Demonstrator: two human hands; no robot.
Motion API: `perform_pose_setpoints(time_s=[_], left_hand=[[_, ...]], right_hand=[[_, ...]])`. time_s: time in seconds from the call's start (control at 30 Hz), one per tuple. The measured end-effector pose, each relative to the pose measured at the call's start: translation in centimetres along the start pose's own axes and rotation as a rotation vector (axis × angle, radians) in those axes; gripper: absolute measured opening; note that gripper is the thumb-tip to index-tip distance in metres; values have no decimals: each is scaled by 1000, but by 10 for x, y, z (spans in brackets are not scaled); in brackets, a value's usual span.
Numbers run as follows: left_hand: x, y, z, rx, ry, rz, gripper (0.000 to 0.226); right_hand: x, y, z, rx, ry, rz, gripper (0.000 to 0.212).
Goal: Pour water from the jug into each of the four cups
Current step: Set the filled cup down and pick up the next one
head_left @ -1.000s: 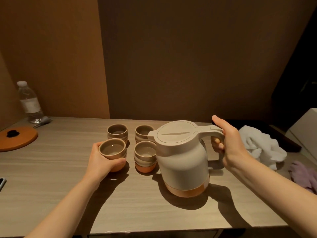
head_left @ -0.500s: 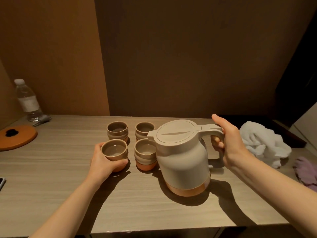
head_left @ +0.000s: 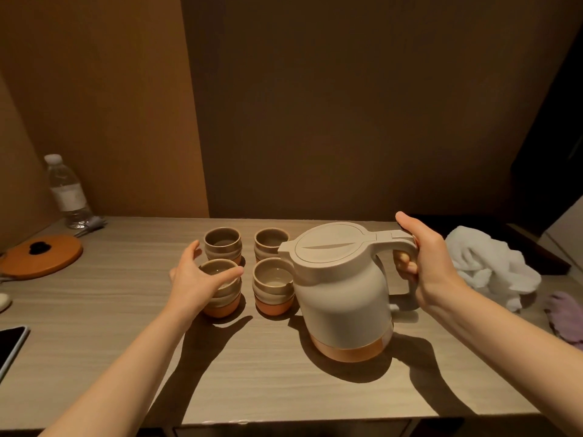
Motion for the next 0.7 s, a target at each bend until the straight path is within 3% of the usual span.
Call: perform_pose_setpoints(time_s=[0.17, 0.3, 0.47, 0.7], left_hand=[[-11, 4, 39, -42, 170, 72, 70], [-19, 29, 61, -77, 234, 2, 50], [-42, 70, 58, -157, 150, -142, 58], [-70, 121, 32, -295, -21, -312, 86]], right_hand=[[-1, -5, -7, -2, 4, 13, 59], [-6, -9, -14, -4, -11, 20, 59], [-16, -13, -16, 4, -15, 33, 57], [-35, -17, -10, 15, -24, 44, 61]])
Point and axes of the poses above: each hand's wrist, its own x-axis away from the middle knuckle, its own y-axis out of the palm, z = x × y, the point moved 10 cm from there along -x, towards the middle knuckle, and after that the axes turned 5 degrees about y, right-handed, at the moved point
